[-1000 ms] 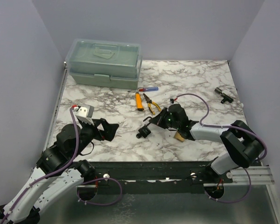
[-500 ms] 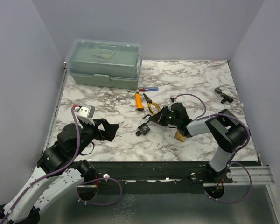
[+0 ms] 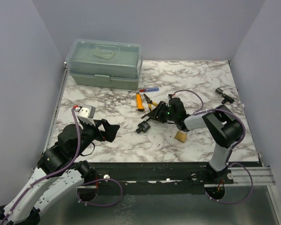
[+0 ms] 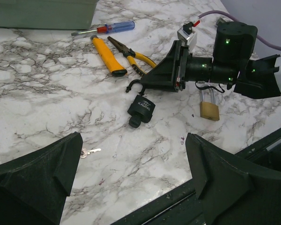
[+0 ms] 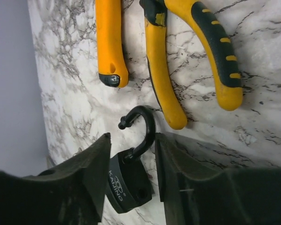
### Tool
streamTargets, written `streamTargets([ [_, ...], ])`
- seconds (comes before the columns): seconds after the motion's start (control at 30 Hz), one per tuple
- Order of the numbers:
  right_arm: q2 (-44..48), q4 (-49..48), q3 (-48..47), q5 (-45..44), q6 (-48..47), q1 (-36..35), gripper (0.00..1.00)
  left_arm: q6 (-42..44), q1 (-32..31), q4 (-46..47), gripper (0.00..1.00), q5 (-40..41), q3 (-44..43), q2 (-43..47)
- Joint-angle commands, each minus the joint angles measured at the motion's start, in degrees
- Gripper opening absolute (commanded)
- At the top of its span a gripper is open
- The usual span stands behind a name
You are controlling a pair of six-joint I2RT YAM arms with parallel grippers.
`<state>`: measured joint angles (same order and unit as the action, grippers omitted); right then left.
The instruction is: Unlock with the key
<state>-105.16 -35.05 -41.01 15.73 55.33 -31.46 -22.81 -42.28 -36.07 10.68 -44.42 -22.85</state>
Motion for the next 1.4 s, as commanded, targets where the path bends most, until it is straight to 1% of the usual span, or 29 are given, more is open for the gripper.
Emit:
streamTargets([
  [0.0,2.53,5.98,-2.78,-1.31,-3.68,0.44,0.50,0.92,0.00,1.05,0.99,-1.27,0.65,-0.17],
  [0.27,9.06,16.27,-6.20,-4.29,-7.91,0.44,0.64,0.92,0.00,1.09,0.99,-1.27,0.65,-0.18],
  [0.5,16.81,28.84,-8.96,-7.84,-10.79,0.44,0.76,0.66,0.00,1.11,0.99,-1.31,0.65,-0.90],
  [0.63,22.07,34.58,-8.29,-9.67,-10.58,0.46,0.83,0.49,-0.08,1.05,0.99,-1.45,0.65,-1.81],
  [0.73,27.32,38.89,-6.71,-11.03,-9.66,0.44,0.92,0.10,0.00,1.09,0.99,-2.03,0.65,-3.05],
  [0.93,36.38,46.70,-3.01,-14.50,-7.84,0.45,0.99,-1.04,0.04,1.05,0.99,-3.90,-0.27,-6.89],
  [1.1,41.47,57.33,-2.23,-21.51,-3.91,0.44,1.00,-3.60,0.04,-0.81,0.99,0.42,-1.63,-11.40],
  [1.27,43.49,69.61,-2.70,-28.66,2.63,0.44,1.00,-7.61,0.08,-3.09,0.99,3.04,-3.49,-17.54],
  [1.37,43.68,73.91,-2.42,-29.59,5.18,0.46,1.00,-12.54,0.01,-4.43,0.94,3.21,-4.40,-21.68],
])
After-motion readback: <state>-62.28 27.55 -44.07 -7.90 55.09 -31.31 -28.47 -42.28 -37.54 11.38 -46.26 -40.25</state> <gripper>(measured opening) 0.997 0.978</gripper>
